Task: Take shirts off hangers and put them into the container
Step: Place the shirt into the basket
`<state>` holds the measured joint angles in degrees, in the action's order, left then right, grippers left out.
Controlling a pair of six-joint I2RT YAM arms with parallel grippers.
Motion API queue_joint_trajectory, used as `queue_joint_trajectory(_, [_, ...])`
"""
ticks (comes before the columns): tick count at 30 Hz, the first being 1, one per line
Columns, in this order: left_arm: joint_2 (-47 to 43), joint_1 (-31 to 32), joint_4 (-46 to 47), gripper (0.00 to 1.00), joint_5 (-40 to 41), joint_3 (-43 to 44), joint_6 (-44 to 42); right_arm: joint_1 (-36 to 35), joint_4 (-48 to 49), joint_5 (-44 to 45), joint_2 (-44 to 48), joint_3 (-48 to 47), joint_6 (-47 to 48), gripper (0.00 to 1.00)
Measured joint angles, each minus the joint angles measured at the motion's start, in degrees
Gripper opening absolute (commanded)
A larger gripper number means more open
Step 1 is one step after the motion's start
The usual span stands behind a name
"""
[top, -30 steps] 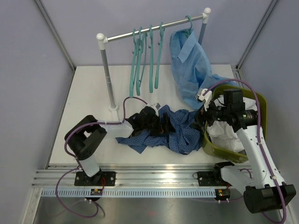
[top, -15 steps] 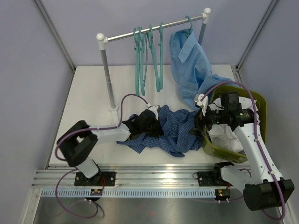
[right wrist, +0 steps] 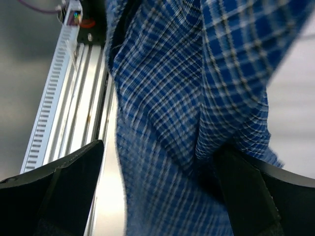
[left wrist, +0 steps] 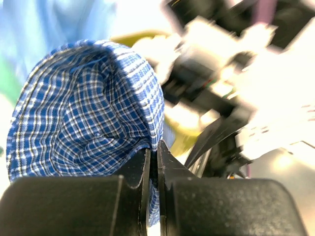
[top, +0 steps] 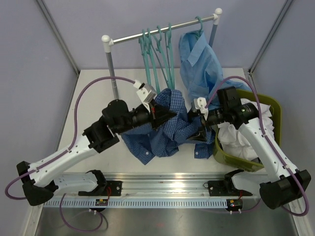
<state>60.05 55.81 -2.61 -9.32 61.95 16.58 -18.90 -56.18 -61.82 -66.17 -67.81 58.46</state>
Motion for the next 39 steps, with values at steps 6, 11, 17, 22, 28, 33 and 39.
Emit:
queue_joint_trajectory(6, [6.45, 0.76, -2.29, 0.00, -5.77, 17.27, -1.81, -3.19, 13.49, -6.16, -5.49, -8.52, -13.73, 0.99])
queue_joint_trajectory(11, [11.85, 1.53, -2.82, 0.00, -8.92, 29.75, -1.84, -4.59, 22.99, -10.64, -7.91, -13.14, -25.92, 1.00])
queue_joint_trajectory(17, [18.56, 1.60, -4.70, 0.00, -9.97, 43.65, -4.46, -11.06, 25.14, -17.81, -9.29, -15.52, -30.12, 0.99])
queue_joint_trajectory(22, [20.65, 1.68, -4.28, 0.00, -10.91, 46.62, -4.98, -14.12, 32.52, -20.74, -8.59, -8.11, -38.07, 0.77])
queue_joint_trajectory(28, [22.88, 1.68, -3.34, 0.00, -11.93, 46.77, -3.89, -15.06, 48.83, -21.38, -9.75, -2.58, -56.13, 0.00])
queue_joint_trajectory(33, [21.77, 1.68, -1.60, 0.41, -11.06, 45.88, -4.20, -13.25, 48.57, -21.90, -8.94, -4.02, -59.21, 0.00])
queue_joint_trajectory(39, [9.55, 1.79, -1.95, 0.87, -5.11, 35.58, -6.62, 4.44, 34.53, -20.98, -4.85, -12.15, -54.69, 0.00])
